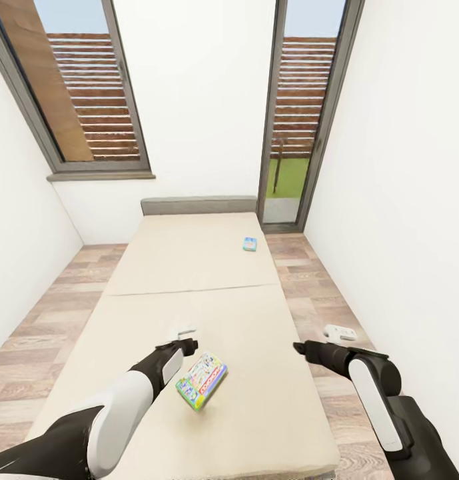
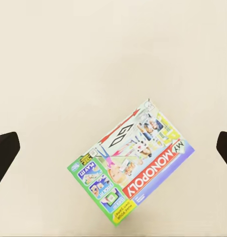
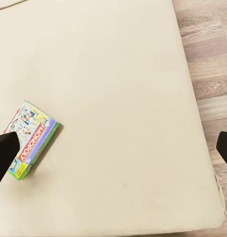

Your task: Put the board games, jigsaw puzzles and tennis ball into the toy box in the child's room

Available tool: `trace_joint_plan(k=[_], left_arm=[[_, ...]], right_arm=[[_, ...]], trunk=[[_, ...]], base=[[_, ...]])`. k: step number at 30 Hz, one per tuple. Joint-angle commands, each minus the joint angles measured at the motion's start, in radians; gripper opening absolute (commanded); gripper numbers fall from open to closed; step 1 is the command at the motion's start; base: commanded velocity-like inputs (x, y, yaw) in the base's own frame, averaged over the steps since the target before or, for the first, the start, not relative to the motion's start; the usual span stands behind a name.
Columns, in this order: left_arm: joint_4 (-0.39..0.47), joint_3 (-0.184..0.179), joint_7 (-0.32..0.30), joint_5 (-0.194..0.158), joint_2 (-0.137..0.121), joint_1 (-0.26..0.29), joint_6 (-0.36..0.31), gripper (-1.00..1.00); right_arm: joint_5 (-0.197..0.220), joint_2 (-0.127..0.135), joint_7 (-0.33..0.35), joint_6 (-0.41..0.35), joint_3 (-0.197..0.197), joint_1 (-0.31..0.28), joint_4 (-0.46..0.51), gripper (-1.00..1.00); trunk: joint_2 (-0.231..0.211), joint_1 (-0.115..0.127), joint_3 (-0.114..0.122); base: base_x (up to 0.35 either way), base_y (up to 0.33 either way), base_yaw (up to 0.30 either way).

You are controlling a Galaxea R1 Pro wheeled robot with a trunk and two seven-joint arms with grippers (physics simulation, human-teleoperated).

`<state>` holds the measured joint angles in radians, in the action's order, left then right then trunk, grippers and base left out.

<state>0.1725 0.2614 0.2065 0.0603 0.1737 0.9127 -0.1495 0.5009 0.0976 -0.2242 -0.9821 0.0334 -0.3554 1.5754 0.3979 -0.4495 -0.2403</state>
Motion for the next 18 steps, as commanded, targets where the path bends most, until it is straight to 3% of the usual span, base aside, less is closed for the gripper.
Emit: trace_joint_plan(k=[1, 8, 11, 13, 15, 18], left_arm=[[0.012, 0.007, 0.009, 0.006, 0.001, 0.003, -0.035, 1.0], [0.143, 0.007, 0.035, -0.013, 0.001, 0.026, -0.219, 1.0], [0.174, 0.006, 0.037, -0.031, 0.001, 0.031, -0.271, 1.0], [0.187, 0.006, 0.038, -0.042, 0.001, 0.034, -0.296, 1.0], [0.191, 0.006, 0.039, -0.045, 0.001, 0.035, -0.304, 1.0], [0.196, 0.006, 0.039, -0.048, 0.001, 0.045, -0.328, 1.0]], right_arm=[[0.01, 0.002, -0.01, -0.005, 0.0, -0.001, 0.0, 1.0], [0.013, 0.009, -0.003, -0.008, -0.01, -0.002, 0.004, 1.0], [0.028, 0.01, 0.048, -0.007, -0.03, -0.002, 0.004, 1.0], [0.063, 0.011, 0.188, -0.007, -0.072, -0.002, 0.004, 1.0], [0.08, 0.011, 0.287, -0.007, -0.099, -0.002, 0.005, 1.0], [0.097, 0.015, 0.542, -0.007, -0.169, -0.001, 0.005, 1.0]], trunk=[[0.002, -0.001, -0.004], [0.002, -0.001, -0.015], [0.002, -0.001, -0.02], [0.002, -0.001, -0.023], [0.002, -0.001, -0.027], [0.002, -0.001, -0.032]], base=[[0.0, 0.0, 0.0], [0.0, 0.0, 0.0], [0.0, 0.0, 0.0], [0.0, 0.0, 0.0], [0.0, 0.0, 0.0], [0.0, 0.0, 0.0]])
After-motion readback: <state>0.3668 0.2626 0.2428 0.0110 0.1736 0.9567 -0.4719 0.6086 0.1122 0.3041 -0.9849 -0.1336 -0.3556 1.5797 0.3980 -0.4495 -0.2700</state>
